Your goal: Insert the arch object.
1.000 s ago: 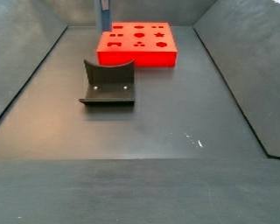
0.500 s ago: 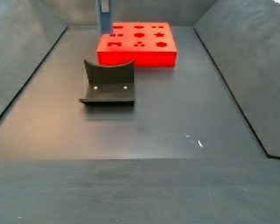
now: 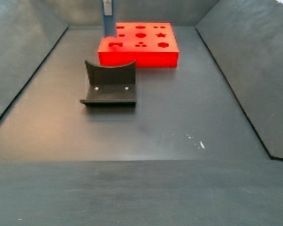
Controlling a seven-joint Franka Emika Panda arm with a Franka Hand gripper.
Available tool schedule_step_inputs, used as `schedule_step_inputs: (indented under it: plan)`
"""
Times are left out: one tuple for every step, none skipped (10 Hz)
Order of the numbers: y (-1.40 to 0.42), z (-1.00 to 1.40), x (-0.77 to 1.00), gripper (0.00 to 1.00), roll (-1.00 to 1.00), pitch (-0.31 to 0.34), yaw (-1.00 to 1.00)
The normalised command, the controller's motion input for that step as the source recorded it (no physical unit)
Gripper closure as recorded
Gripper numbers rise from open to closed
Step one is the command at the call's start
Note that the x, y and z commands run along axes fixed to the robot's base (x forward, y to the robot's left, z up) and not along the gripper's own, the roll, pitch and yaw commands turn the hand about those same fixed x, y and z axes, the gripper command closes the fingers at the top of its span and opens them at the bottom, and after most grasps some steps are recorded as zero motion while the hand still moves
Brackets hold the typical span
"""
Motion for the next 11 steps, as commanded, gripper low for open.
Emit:
schedule_step_inputs:
  plan:
    - [0.10, -0.13, -0.07, 1.00, 0.00, 0.000, -0.17]
    - [0.03, -0.04, -0.12, 1.00, 0.00, 0.003, -0.17]
    - [0.00, -0.02, -0.07, 1.00, 0.01, 0.000, -0.19]
    - [-0.03, -0.04, 0.00, 1.00, 0.03, 0.000, -0.32]
    - [-0.07, -0.01, 0.00, 1.00, 0.00, 0.000, -0.45]
    - [-0.01, 0.00, 0.00, 1.00, -0.04, 0.000, -0.49]
    - [0.00, 0.00, 0.00, 1.00, -0.01, 0.000, -0.44]
    - [0.00, -0.05, 0.00, 1.00, 0.00, 0.000, -0.30]
    - [0.00, -0.09, -0.06, 1.00, 0.00, -0.019, -0.15]
    - [0.00, -0.11, -0.08, 1.00, 0.00, -0.020, -0.12]
    - [0.00, -0.19, -0.19, 1.00, 0.00, -0.037, -0.02]
